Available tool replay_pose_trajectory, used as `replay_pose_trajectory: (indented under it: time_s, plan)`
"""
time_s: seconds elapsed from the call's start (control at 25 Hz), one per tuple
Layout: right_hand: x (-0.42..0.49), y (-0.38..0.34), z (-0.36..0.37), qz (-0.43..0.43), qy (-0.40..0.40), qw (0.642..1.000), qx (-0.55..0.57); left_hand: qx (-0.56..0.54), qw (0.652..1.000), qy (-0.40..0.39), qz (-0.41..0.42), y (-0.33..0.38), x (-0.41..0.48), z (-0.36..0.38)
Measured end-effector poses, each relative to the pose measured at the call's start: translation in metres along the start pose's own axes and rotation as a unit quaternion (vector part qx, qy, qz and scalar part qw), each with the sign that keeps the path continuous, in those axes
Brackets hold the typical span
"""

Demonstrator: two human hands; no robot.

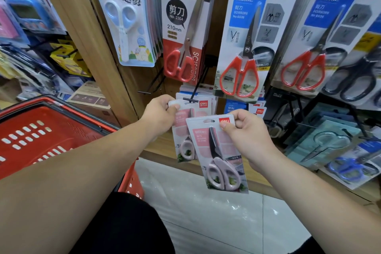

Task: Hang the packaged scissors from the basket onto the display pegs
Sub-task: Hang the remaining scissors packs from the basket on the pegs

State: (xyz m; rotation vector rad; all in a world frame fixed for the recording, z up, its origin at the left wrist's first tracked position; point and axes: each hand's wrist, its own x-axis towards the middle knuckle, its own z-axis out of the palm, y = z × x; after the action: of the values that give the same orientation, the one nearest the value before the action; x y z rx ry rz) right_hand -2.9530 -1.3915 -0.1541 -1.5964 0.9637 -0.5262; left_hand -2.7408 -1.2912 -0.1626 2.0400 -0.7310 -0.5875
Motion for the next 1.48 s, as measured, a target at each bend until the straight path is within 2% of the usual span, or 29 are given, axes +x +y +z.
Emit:
replay_pose_trajectory:
  time_s: [0.28, 0.44, 0.52, 0.64, 0.76, 0.88, 1.0, 1.16, 1.48]
  plan:
    - [0.009, -0.002, 0.008, 0.005, 0.003, 1.000, 0.019, -0.009, 0.998, -0.029, 0.046, 0.000, 0.009, 0.005]
    - [0.011, -0.005, 0.013, 0.010, -0.002, 1.000, 0.029, 0.047, 0.997, 0.007, 0.063, 0.000, 0.015, 0.009]
    - [0.011, -0.007, 0.013, 0.011, -0.004, 0.999, 0.032, 0.024, 0.998, 0.002, 0.066, 0.000, 0.018, 0.011]
    - [0.012, -0.008, 0.011, 0.009, -0.001, 0.999, 0.035, -0.034, 0.998, -0.016, 0.043, -0.003, 0.022, 0.014]
    - [0.013, -0.007, 0.007, 0.014, 0.000, 0.999, 0.037, 0.039, 0.998, 0.024, 0.047, -0.005, 0.030, 0.017]
    - [0.014, -0.005, 0.007, 0.015, -0.003, 0.999, 0.036, 0.056, 0.996, 0.066, 0.024, -0.006, 0.034, 0.014]
    - [0.014, -0.004, 0.010, 0.011, -0.003, 1.000, 0.028, 0.088, 0.996, 0.025, -0.013, -0.011, 0.034, 0.014]
    - [0.017, -0.004, 0.011, 0.011, -0.003, 1.000, 0.019, 0.013, 0.997, -0.024, -0.066, -0.019, 0.039, 0.025]
    - [0.024, 0.000, 0.015, 0.009, -0.008, 1.000, 0.008, 0.007, 0.999, 0.013, -0.034, -0.022, 0.065, 0.027]
